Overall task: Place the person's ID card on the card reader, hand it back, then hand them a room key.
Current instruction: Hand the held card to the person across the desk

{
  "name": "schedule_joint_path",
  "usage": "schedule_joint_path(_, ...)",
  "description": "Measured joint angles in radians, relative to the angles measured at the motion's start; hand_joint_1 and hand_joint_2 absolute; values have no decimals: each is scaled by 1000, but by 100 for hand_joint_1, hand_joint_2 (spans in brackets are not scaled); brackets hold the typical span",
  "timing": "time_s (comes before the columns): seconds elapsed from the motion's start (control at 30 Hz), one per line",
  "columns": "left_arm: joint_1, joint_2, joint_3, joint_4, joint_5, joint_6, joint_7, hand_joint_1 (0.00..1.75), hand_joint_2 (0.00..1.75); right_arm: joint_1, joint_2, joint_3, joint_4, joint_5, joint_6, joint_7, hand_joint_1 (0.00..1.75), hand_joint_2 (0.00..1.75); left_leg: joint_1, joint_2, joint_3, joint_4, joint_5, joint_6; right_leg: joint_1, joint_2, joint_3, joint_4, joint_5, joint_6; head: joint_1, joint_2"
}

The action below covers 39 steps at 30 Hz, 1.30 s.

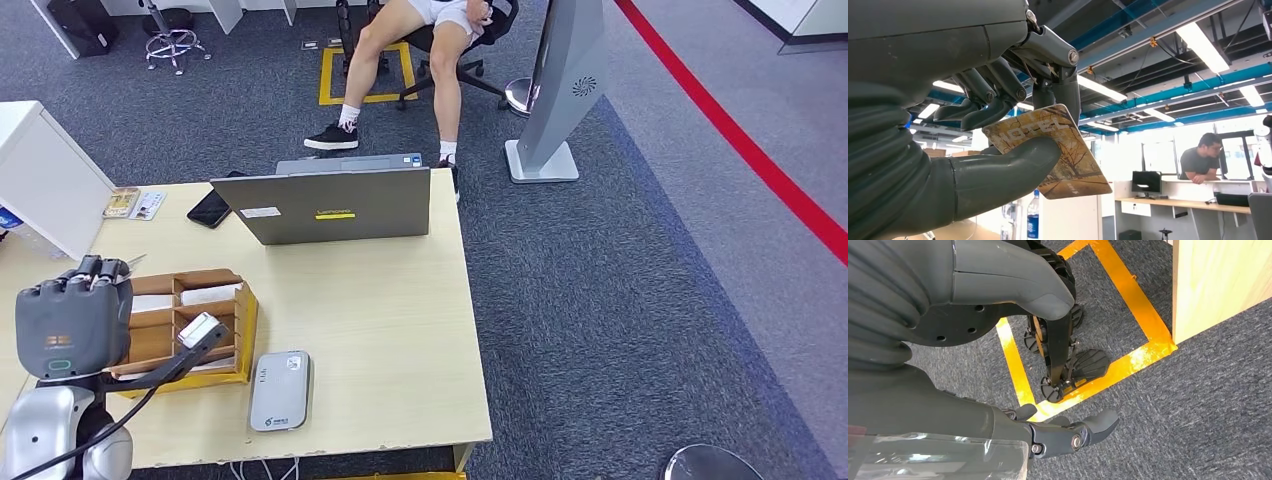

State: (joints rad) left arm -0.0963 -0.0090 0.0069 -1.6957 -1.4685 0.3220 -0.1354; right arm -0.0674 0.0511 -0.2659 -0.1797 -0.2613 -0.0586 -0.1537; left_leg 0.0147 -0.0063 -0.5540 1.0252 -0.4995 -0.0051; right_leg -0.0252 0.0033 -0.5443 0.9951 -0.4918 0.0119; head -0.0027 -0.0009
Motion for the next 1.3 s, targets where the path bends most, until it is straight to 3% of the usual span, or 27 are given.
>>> schedule_joint_path(1.3, -6, -14, 31, -12, 54, 43, -58, 175, 175, 1, -1, -9, 0, 3, -11, 10, 0, 175, 0, 0, 0, 0, 0, 0, 0, 0, 0, 0, 0, 0, 0, 0)
